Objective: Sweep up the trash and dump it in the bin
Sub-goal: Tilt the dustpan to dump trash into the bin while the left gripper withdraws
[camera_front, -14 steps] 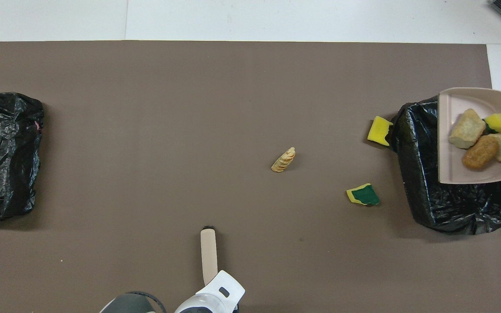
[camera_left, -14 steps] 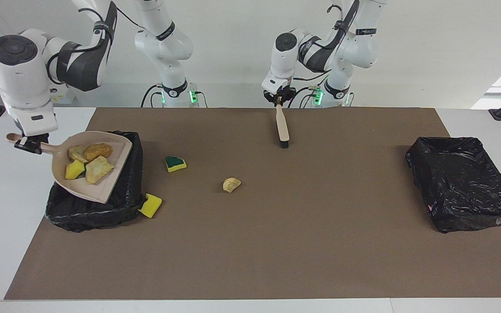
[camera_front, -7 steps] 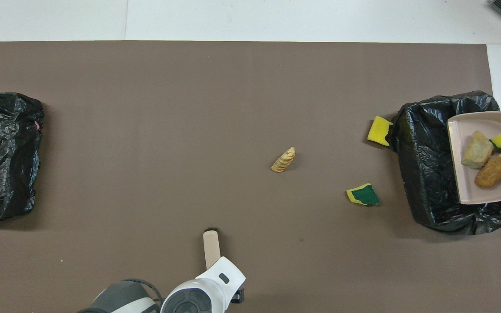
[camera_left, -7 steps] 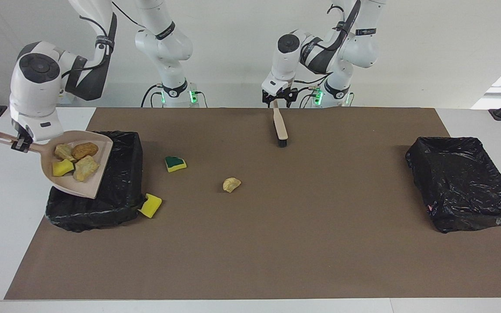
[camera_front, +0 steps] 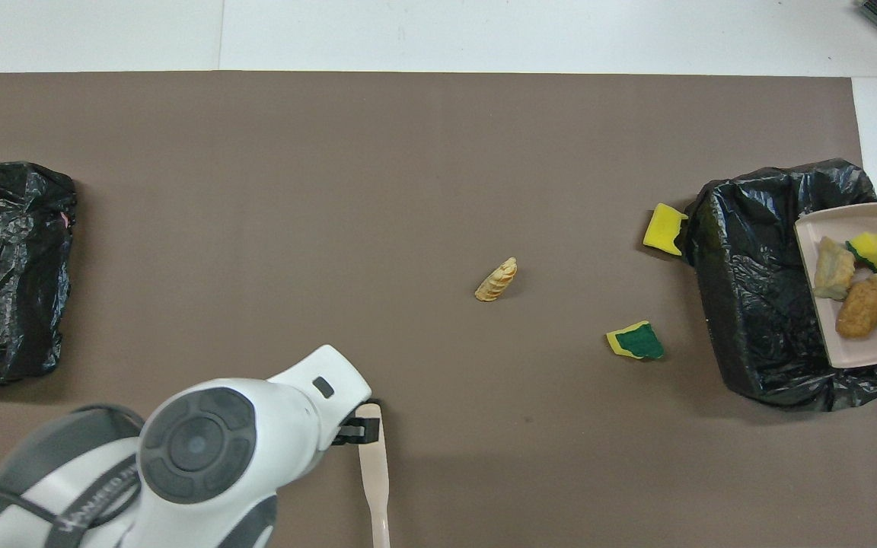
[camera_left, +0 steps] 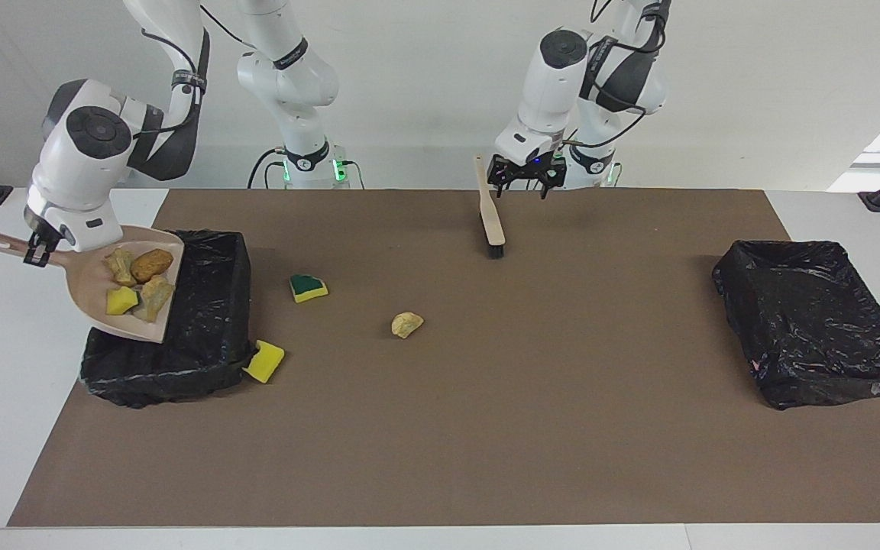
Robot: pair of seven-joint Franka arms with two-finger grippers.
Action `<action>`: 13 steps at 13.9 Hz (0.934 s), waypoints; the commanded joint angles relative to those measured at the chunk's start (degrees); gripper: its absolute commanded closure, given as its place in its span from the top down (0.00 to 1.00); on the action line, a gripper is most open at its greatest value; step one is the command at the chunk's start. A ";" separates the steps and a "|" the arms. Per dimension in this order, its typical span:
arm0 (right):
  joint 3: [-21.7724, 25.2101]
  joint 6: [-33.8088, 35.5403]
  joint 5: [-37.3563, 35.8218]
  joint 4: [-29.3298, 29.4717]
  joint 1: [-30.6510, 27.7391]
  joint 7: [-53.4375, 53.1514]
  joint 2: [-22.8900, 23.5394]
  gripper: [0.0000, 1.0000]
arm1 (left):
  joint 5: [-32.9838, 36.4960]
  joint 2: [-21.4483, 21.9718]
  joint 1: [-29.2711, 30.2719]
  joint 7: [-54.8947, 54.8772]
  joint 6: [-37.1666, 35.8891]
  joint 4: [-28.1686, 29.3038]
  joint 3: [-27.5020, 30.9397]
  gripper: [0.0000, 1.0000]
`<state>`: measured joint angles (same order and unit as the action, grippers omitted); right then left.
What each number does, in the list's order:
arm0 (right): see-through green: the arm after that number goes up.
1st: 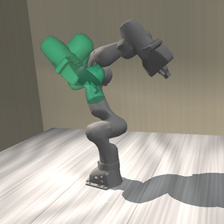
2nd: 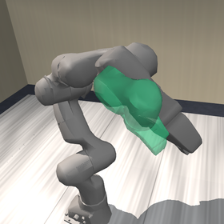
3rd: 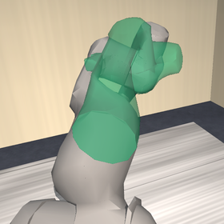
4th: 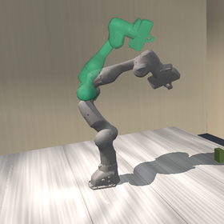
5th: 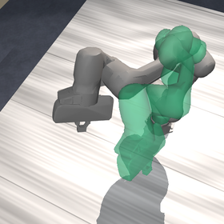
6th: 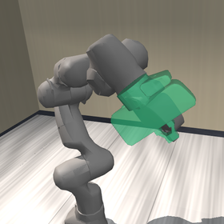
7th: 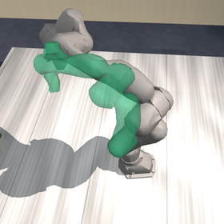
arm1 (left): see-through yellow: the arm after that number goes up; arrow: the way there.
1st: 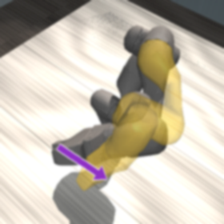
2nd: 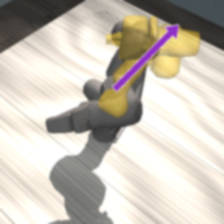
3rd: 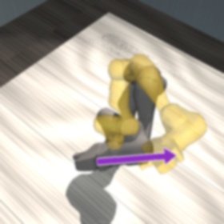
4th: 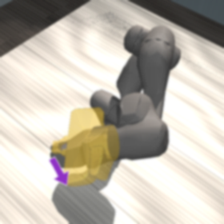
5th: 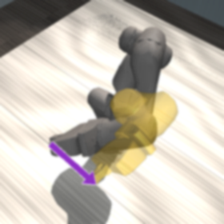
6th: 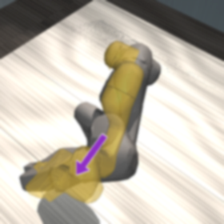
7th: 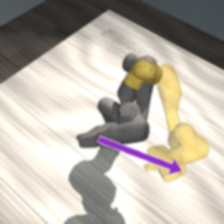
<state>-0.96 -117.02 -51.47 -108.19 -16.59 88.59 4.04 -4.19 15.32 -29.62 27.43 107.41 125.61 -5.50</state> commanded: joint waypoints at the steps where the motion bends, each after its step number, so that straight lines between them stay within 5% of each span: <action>1: -0.35 -1.54 -5.21 -4.82 -0.02 -3.93 -3.77 0.00 | 4.79 -6.07 4.46 -3.25 -6.93 -11.57 -0.57 1.00; 7: -0.35 -0.58 -9.08 -7.47 3.23 -7.29 -5.89 0.00 | 4.89 -11.89 15.36 -9.67 -12.91 -28.47 -0.48 1.00; 13: -0.53 -0.49 -12.34 -7.47 4.81 -3.61 -9.92 0.00 | 4.54 -11.71 22.41 -20.65 -22.05 -34.89 0.14 1.00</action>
<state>-1.23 -117.16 -61.92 -113.87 -11.78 82.82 -2.37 -0.28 4.48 -8.38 9.18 89.21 93.86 -4.88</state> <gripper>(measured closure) 0.687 0.000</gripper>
